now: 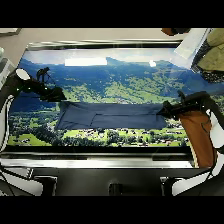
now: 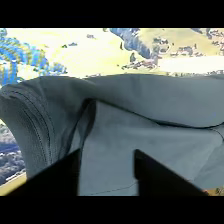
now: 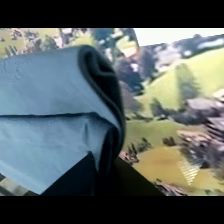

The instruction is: Fold the clothes and pants, and hang the long-sleeved shirts on hangers.

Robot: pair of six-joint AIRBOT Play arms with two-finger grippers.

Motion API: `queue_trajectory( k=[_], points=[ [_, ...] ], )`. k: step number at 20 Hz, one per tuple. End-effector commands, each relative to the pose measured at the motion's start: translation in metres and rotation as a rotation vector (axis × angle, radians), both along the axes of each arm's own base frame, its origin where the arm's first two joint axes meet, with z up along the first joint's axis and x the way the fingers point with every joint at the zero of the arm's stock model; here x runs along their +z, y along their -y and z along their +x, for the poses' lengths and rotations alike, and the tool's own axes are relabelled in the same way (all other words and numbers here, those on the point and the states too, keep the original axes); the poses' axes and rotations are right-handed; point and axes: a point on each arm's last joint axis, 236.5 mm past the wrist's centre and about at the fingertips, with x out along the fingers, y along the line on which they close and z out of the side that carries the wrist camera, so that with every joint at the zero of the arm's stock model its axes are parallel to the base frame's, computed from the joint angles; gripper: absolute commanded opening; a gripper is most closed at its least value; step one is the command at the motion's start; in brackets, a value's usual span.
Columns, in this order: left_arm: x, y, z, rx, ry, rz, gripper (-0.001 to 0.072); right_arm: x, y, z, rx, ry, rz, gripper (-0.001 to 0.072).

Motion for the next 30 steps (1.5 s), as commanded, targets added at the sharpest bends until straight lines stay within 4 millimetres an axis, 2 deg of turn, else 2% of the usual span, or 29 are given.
queue_trajectory(
  k=[1, 2, 4, 6, 8, 11, 13, 15, 17, 19, 23, 26, 28, 30],
  points=[
    [0.003, 0.015, 0.004, 0.018, 0.007, -0.051, 0.0040, 0.018, -0.004, 0.004, 0.011, 0.035, -0.007, 0.0032],
    [0.006, 0.026, 0.008, 0.024, 0.018, -0.082, 0.0017, 0.031, 0.000, 0.004, 0.007, 0.041, -0.033, 0.0031],
    [0.011, 0.061, 0.014, 0.048, 0.020, -0.165, 0.0017, 0.062, 0.009, 0.004, 0.001, 0.055, -0.083, 0.0031],
    [0.013, 0.109, 0.015, 0.044, 0.009, -0.253, 0.0017, 0.096, 0.023, 0.003, -0.010, 0.071, -0.163, 0.0031],
    [0.006, 0.170, 0.010, 0.025, -0.013, -0.317, 0.0017, 0.130, 0.036, 0.007, -0.038, 0.113, -0.232, 0.0031],
    [-0.014, 0.273, -0.010, 0.031, -0.074, -0.423, 0.0016, 0.174, 0.038, 0.004, -0.061, 0.160, -0.261, 0.0032],
    [-0.023, 0.337, -0.031, 0.043, -0.120, -0.514, 0.0016, 0.194, 0.041, -0.008, -0.068, 0.146, -0.286, 0.0032],
    [-0.030, 0.390, -0.050, 0.073, -0.152, -0.594, 0.0015, 0.208, 0.048, -0.020, -0.087, 0.138, -0.335, 0.0032],
    [-0.037, 0.428, -0.067, 0.107, -0.185, -0.649, 0.0015, 0.220, 0.051, -0.033, -0.096, 0.129, -0.367, 0.0032],
    [-0.040, 0.457, -0.081, 0.126, -0.230, -0.699, 0.0015, 0.233, 0.052, -0.042, -0.111, 0.142, -0.387, 0.0032],
    [-0.034, 0.504, -0.096, 0.083, -0.239, -0.758, 0.0015, 0.255, 0.052, -0.051, -0.144, 0.191, -0.407, 0.0032],
    [-0.029, 0.531, -0.109, 0.059, -0.262, -0.789, 0.0015, 0.259, 0.054, -0.054, -0.152, 0.199, -0.424, 0.0032],
    [-0.023, 0.535, -0.110, 0.046, -0.263, -0.804, 0.0015, 0.259, 0.055, -0.052, -0.157, 0.208, -0.427, 0.0032],
    [-0.012, 0.526, -0.110, -0.004, -0.270, -0.812, 0.0016, 0.260, 0.056, -0.050, -0.161, 0.214, -0.427, 0.0032]
  ],
)
